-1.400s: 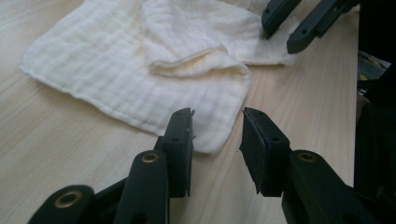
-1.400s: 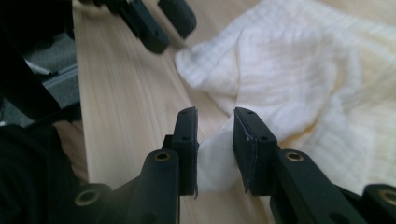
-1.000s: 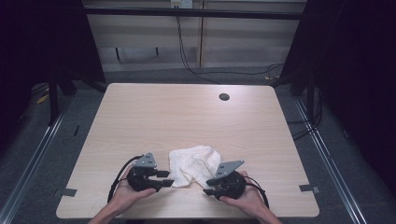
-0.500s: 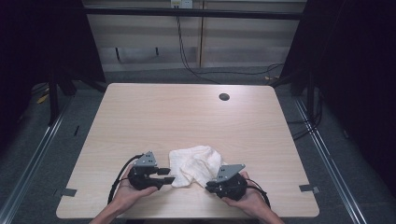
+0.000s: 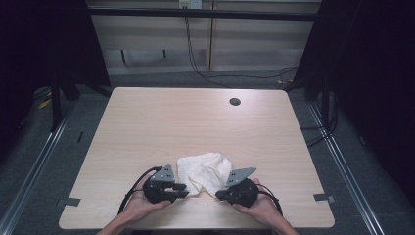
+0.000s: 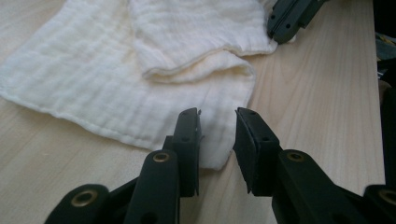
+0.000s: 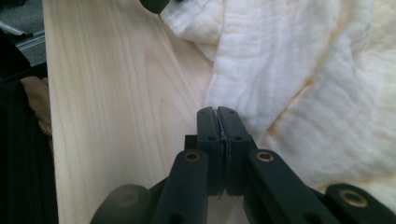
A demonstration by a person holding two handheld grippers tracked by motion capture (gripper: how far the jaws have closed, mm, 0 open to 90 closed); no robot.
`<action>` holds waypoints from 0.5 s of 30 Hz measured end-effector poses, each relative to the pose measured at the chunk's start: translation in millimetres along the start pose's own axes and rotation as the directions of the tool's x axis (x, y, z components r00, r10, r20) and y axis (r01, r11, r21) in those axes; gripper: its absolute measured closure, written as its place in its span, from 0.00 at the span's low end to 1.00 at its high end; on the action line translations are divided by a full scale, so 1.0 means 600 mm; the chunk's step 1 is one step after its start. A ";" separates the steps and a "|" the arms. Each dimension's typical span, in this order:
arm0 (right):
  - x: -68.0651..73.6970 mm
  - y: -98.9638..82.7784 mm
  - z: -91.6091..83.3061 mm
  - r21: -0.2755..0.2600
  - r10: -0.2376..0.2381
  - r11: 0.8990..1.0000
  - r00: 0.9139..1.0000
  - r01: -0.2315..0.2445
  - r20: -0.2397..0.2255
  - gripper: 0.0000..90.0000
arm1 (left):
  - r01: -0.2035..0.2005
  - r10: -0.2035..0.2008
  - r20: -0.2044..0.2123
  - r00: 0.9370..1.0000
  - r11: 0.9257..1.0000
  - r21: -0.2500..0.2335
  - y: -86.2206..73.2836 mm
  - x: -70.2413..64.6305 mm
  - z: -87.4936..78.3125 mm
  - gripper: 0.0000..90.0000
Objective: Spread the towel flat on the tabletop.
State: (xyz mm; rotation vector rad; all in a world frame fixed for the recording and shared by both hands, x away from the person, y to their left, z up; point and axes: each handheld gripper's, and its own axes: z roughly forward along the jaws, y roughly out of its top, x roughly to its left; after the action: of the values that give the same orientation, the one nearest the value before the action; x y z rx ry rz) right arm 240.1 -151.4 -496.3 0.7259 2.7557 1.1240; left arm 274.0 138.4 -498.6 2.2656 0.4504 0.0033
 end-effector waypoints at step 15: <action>-0.001 0.001 0.000 0.004 0.015 1.000 1.000 -0.015 -0.004 0.98 | -0.102 0.102 0.002 0.995 0.994 0.023 -0.005 -0.026 0.001 0.75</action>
State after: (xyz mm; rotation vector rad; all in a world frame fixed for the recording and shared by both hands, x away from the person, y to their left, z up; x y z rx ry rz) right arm 240.7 -151.4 -496.0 0.7467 2.7610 1.1239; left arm 258.4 134.9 -498.9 2.3090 0.3349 0.0494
